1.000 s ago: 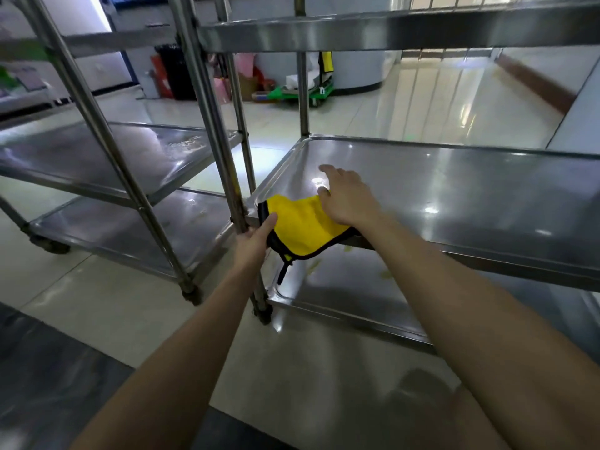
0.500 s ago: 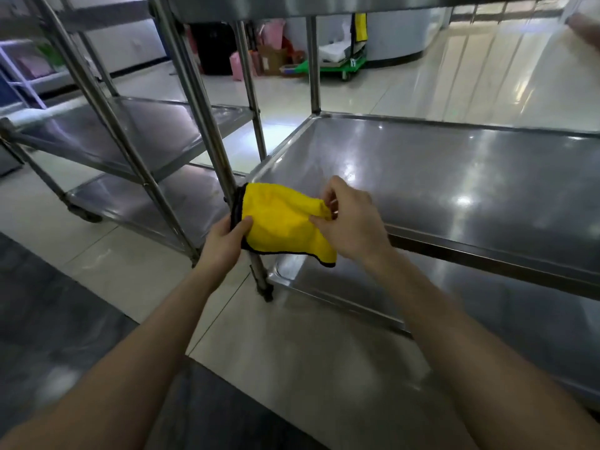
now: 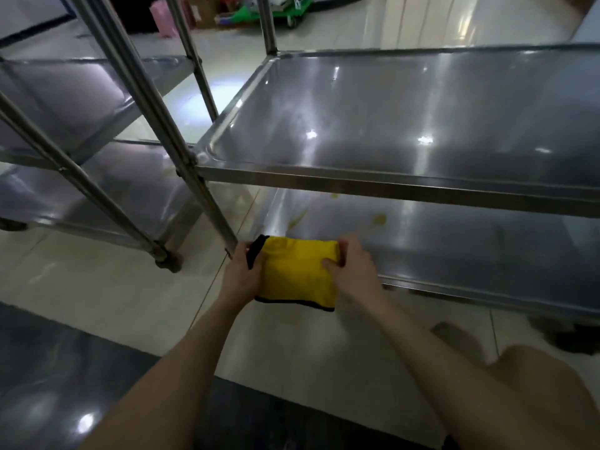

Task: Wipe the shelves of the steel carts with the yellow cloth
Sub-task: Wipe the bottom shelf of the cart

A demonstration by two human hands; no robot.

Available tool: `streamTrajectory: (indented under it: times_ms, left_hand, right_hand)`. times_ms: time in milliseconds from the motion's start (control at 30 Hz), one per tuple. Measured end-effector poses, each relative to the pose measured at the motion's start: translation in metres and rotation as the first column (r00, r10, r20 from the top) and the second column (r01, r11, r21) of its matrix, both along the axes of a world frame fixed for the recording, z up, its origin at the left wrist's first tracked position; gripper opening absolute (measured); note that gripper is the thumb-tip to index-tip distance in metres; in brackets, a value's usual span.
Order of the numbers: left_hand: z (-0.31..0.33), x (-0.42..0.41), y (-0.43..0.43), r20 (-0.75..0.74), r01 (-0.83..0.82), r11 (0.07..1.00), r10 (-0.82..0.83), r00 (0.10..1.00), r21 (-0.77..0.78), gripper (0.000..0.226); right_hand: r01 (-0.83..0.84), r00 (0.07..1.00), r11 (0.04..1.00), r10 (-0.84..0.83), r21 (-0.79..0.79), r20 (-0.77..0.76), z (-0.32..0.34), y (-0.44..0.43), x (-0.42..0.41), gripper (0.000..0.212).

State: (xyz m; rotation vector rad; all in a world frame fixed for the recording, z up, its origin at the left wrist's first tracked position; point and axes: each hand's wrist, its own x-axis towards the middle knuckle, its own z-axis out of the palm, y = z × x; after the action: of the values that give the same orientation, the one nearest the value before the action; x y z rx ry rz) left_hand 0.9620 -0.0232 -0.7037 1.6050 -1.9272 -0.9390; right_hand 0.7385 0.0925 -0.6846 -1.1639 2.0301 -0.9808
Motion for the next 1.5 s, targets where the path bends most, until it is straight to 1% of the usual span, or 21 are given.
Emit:
streamTrajectory:
  times_ms: [100,133,167,233,300,333,400,467,533,567,633,667,700,767,833,967,1033,1133,1300,1400,1500]
  left_hand:
    - [-0.002,-0.022,-0.039,-0.036,0.039,0.999,-0.039,0.999,0.002,0.045]
    - [-0.007,-0.027,-0.05,-0.045,0.051,0.999,-0.051,0.998,0.011,0.046]
    - [-0.016,-0.029,-0.056,-0.059,0.055,0.998,-0.054,0.997,0.006,0.046]
    - [-0.04,-0.024,-0.054,-0.135,-0.009,0.997,-0.002,0.991,-0.083,0.035]
    - [-0.07,-0.005,-0.039,-0.214,-0.148,0.959,0.096,0.972,-0.24,0.024]
    - [-0.078,0.005,-0.032,-0.237,-0.214,0.934,0.147,0.96,-0.285,0.029]
    - [-0.085,0.014,-0.027,-0.308,-0.371,0.899,0.293,0.905,-0.234,0.047]
    - [-0.071,0.014,-0.04,-0.433,-0.493,0.86,0.397,0.809,-0.131,0.066]
    - [-0.052,0.013,-0.066,-0.499,-0.446,0.881,0.319,0.806,-0.158,0.075]
    - [-0.043,0.014,-0.083,-0.519,-0.369,0.919,0.25,0.817,-0.14,0.066]
    - [-0.032,0.012,-0.108,-0.565,-0.156,0.988,0.117,0.817,-0.021,0.034]
    - [-0.033,0.009,-0.116,-0.568,-0.108,0.994,0.096,0.817,0.012,0.035]
    - [-0.035,0.007,-0.121,-0.558,-0.092,0.995,0.098,0.824,0.038,0.04]
    - [-0.04,0.003,-0.124,-0.571,-0.117,0.992,0.128,0.811,0.055,0.034]
    - [-0.047,0.002,-0.125,-0.607,-0.118,0.992,0.127,0.785,0.055,0.031]
    - [-0.048,0.0,-0.125,-0.653,-0.121,0.991,0.126,0.747,0.053,0.031]
    - [-0.048,-0.002,-0.121,-0.667,-0.134,0.99,0.131,0.733,0.048,0.028]
    - [-0.045,-0.005,-0.118,-0.676,-0.166,0.985,0.152,0.721,0.045,0.027]
    - [-0.037,-0.007,-0.113,-0.707,-0.214,0.975,0.195,0.68,0.063,0.035]
    - [-0.033,-0.006,-0.113,-0.712,-0.189,0.98,0.179,0.679,0.066,0.026]
    - [-0.03,-0.005,-0.112,-0.718,-0.177,0.981,0.18,0.672,0.08,0.028]
  right_hand:
    - [0.114,0.992,0.993,-0.114,-0.014,-0.053,0.002,-0.033,-0.017,0.051]
    - [0.113,0.989,0.993,-0.11,0.03,-0.096,-0.003,-0.043,-0.022,0.055]
    - [0.091,0.979,0.989,-0.067,0.117,-0.195,-0.012,-0.051,-0.023,0.063]
    - [0.055,0.882,0.966,0.071,0.252,-0.466,-0.042,-0.061,-0.017,0.079]
    - [0.003,0.778,0.985,0.108,0.175,-0.619,-0.072,-0.067,0.003,0.075]
    - [-0.029,0.752,0.99,0.113,0.139,-0.65,-0.083,-0.072,0.016,0.072]
    - [-0.059,0.741,0.985,0.154,0.165,-0.654,-0.097,-0.082,0.037,0.069]
    - [-0.053,0.769,0.971,0.188,0.232,-0.611,-0.101,-0.094,0.054,0.071]
    - [-0.036,0.767,0.95,0.226,0.31,-0.601,-0.103,-0.107,0.067,0.073]
    - [-0.025,0.754,0.937,0.246,0.347,-0.609,-0.103,-0.113,0.071,0.074]
    - [-0.007,0.733,0.929,0.256,0.37,-0.63,-0.107,-0.12,0.074,0.074]
    - [-0.013,0.725,0.932,0.259,0.363,-0.638,-0.11,-0.121,0.072,0.075]
    - [-0.028,0.722,0.934,0.265,0.355,-0.639,-0.113,-0.119,0.065,0.079]
    - [-0.044,0.751,0.944,0.246,0.326,-0.613,-0.118,-0.112,0.038,0.093]
    - [0.018,0.773,0.944,0.196,0.329,-0.604,-0.121,-0.096,-0.003,0.106]
    - [0.206,0.778,0.897,0.093,0.391,-0.622,-0.117,-0.077,-0.084,0.111]
    - [0.235,0.778,0.892,0.066,0.386,-0.625,-0.118,-0.088,-0.096,0.113]
    - [0.194,0.774,0.916,0.076,0.351,-0.628,-0.12,-0.134,-0.077,0.114]
    - [0.02,0.748,0.93,0.231,0.368,-0.622,-0.107,-0.224,0.001,0.107]
    - [-0.045,0.717,0.934,0.277,0.353,-0.64,-0.109,-0.227,0.044,0.099]
    - [-0.1,0.691,0.944,0.294,0.314,-0.661,-0.114,-0.204,0.073,0.086]
